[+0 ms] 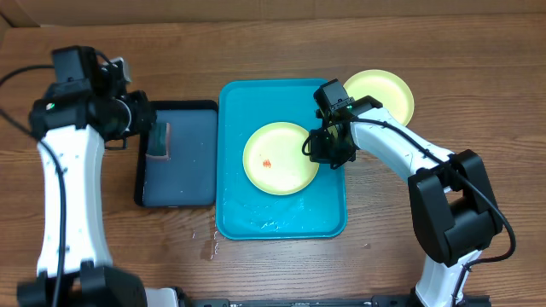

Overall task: Clean dirty plates on tray and stack at the side
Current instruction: 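Lower the left gripper onto the green sponge on the black tray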

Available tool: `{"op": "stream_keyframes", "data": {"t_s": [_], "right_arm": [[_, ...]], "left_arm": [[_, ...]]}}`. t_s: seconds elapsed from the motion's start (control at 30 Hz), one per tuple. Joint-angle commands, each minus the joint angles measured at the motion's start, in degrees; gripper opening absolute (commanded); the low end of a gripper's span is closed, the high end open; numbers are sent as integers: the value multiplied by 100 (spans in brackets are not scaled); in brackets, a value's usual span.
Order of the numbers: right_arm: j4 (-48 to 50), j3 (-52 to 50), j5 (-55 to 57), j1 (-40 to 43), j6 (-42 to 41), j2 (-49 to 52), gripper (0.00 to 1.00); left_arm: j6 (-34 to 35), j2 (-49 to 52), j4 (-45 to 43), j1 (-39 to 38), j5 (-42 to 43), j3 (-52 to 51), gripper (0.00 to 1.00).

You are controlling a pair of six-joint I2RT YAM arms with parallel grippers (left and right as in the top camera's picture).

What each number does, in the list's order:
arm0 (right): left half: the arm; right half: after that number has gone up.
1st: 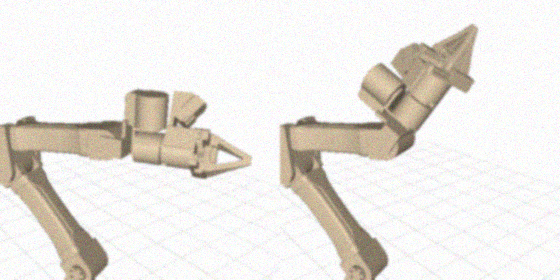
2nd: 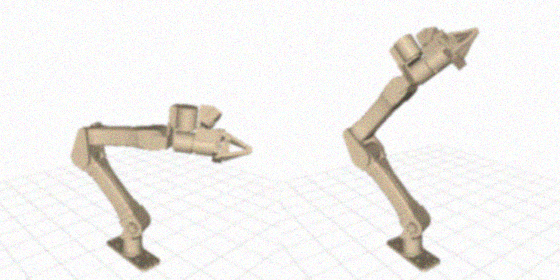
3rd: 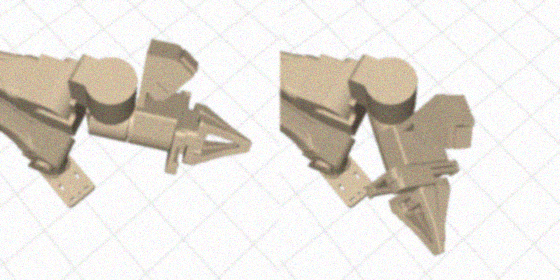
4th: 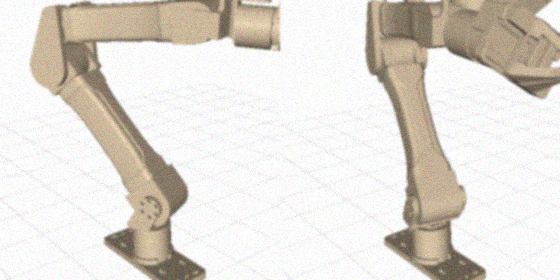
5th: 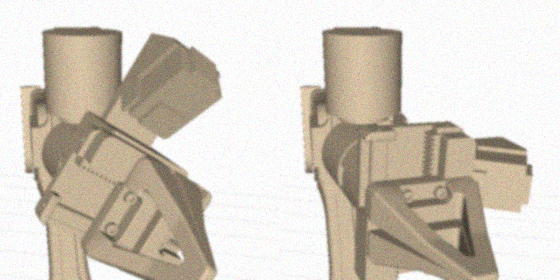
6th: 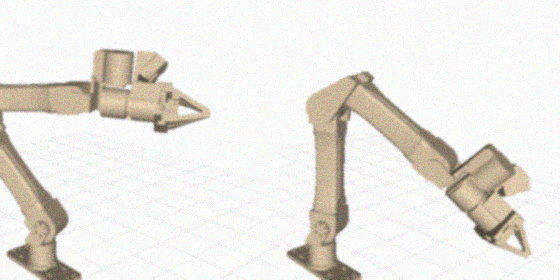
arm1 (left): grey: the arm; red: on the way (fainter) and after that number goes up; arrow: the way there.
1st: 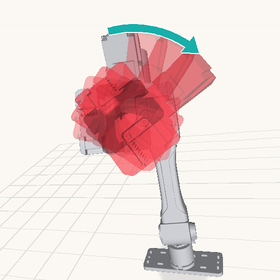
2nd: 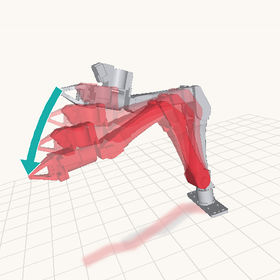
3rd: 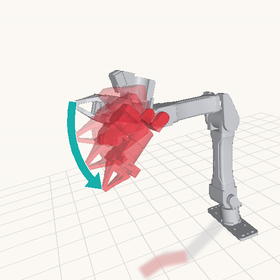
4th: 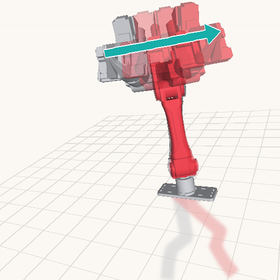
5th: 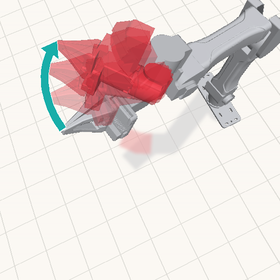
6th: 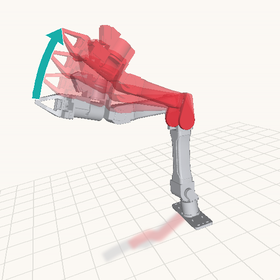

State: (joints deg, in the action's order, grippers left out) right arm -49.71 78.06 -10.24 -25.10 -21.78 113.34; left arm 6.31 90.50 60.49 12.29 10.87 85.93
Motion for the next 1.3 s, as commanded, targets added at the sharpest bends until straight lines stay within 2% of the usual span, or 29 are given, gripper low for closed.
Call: {"op": "stream_keyframes", "data": {"t_s": [0.0,0.1,0.3,0.5,0.77,0.9,0.97,1.07,1.27], "right_arm": [[-15,146,74,42,61,-190,4],[-11,146,105,42,61,-190,4],[33,146,70,42,57,-190,4],[28,146,72,42,57,-190,4],[31,146,76,42,59,-190,4],[28,146,74,42,59,-190,4],[26,146,74,42,59,-190,4],[11,146,79,42,63,-190,4],[28,146,74,42,76,-190,4]], "left_arm": [[-72,538,-9,-44,-236,-146,22],[-79,1056,-48,-44,-267,-146,22],[-107,1799,-323,-44,-717,-146,30],[-116,1934,-717,-103,-951,-146,37],[-94,2009,-739,-448,-1650,-229,36],[74,2076,-876,-570,-2041,-396,44],[101,2085,-879,-560,-2048,-396,47],[90,2085,-922,-505,-1941,-396,42],[-170,2107,-914,-424,-1578,-450,42]]}}
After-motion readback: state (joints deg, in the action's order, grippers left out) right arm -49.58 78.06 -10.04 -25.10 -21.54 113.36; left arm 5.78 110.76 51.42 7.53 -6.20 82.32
